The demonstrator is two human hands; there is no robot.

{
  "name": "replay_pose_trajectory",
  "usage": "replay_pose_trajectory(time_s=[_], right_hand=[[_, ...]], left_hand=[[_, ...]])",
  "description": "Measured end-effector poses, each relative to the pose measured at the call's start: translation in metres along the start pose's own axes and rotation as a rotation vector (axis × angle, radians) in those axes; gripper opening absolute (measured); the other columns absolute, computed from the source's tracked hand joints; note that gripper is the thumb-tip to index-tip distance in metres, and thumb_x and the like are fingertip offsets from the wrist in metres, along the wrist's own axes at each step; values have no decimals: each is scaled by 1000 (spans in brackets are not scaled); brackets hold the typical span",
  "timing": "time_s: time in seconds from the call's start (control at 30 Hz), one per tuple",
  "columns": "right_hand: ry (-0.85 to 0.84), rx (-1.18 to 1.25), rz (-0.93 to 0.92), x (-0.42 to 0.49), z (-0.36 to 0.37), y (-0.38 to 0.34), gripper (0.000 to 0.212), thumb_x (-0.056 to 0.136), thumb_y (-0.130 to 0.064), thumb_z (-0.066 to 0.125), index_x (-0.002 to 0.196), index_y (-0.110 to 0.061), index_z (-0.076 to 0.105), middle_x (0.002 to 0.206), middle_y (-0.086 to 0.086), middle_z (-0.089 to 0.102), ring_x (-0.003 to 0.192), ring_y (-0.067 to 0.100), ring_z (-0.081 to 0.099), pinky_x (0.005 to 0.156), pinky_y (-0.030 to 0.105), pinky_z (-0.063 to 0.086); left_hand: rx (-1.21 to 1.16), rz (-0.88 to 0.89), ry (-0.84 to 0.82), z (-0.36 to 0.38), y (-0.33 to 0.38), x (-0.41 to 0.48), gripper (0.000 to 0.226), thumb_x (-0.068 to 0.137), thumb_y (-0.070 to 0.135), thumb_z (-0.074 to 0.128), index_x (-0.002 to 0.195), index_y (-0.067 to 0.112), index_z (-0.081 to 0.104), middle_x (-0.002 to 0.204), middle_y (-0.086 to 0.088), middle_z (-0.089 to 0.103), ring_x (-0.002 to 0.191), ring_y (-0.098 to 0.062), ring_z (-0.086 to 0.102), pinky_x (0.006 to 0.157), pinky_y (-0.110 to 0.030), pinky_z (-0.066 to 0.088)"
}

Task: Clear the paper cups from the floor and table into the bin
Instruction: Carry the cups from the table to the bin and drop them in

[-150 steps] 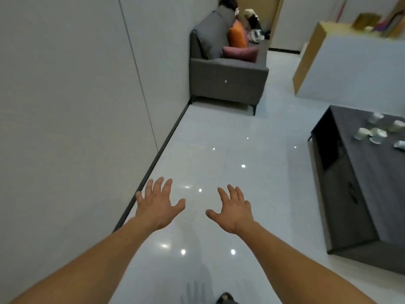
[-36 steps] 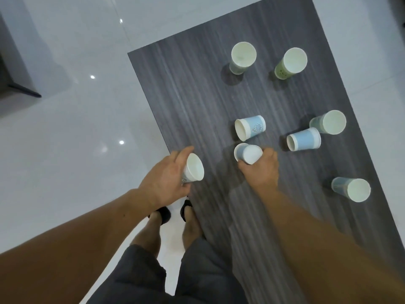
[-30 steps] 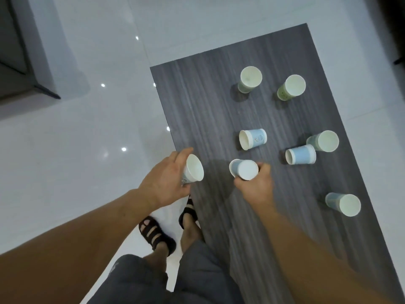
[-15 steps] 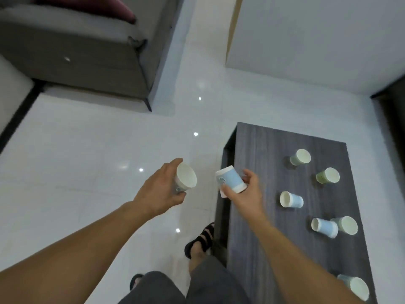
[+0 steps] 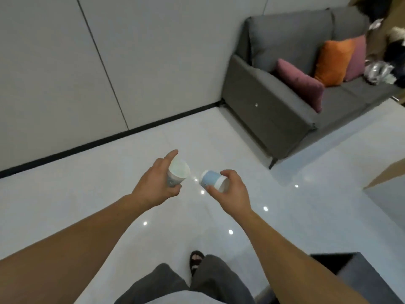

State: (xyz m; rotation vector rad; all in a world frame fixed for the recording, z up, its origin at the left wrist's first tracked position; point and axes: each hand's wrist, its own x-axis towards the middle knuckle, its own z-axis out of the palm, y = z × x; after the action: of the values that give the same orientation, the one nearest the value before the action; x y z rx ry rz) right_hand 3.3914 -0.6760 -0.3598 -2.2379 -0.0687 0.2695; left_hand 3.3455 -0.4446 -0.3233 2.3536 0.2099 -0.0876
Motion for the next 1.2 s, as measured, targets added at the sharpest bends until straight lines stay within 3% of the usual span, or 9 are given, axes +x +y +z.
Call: replay_pose_trajectory(time_s=[0.2,0.3,0.4,0.6,0.73,0.93,1.2], right_hand=[[-331,-152,-361,30,57,-79,70,82,-51,68,143,-37,36,132,-7,43,117,13,47,91,24,38],[-459,-215,-490,33,86,-111,77,82,-46,69,147,-33,29,136,-4,43,121,16,45,94,26,39],[-562,-276,-622,25,121,-139,73,81,-45,70,144,-29,35,135,-4,44,121,17,45,97,32,43],[-751,-389,-851,-26,209,-203,67,81,-45,63,142,-35,36,135,-8,41,124,16,41,94,29,40],[-792,-410,-968,-71,278,-254,68,81,-44,62,143,-33,35,137,-5,41,124,18,39,95,31,39],[-836,-411,-1058,-147,380,-323,68,82,-40,62,144,-30,36,136,-2,42,123,20,39,96,32,41],[-931,-465,-1076,-192,480,-380,68,84,-40,62,145,-30,34,137,-3,40,124,19,38,98,31,40]], left_hand=[[9,-277,308,-60,-39,-53,90,74,35,77,147,27,26,138,0,45,125,-20,44,100,-32,40],[0,-408,425,-78,-57,-88,90,73,34,78,147,29,27,137,2,46,124,-20,43,100,-34,41],[-46,-522,562,-92,-76,-126,91,72,30,81,146,28,28,139,2,44,125,-20,43,101,-34,41],[-56,-748,819,-135,-124,-214,87,68,30,82,139,28,31,136,2,40,104,-13,45,83,-25,41],[-29,-825,886,-170,-169,-270,87,71,29,80,141,24,29,138,-1,36,112,-24,50,87,-29,44],[-4,-888,944,-239,-239,-363,88,79,29,73,149,25,20,139,-3,31,116,-27,49,96,-35,44],[-42,-952,996,-305,-325,-414,79,79,31,70,146,22,28,136,-2,32,113,-27,51,94,-37,47]])
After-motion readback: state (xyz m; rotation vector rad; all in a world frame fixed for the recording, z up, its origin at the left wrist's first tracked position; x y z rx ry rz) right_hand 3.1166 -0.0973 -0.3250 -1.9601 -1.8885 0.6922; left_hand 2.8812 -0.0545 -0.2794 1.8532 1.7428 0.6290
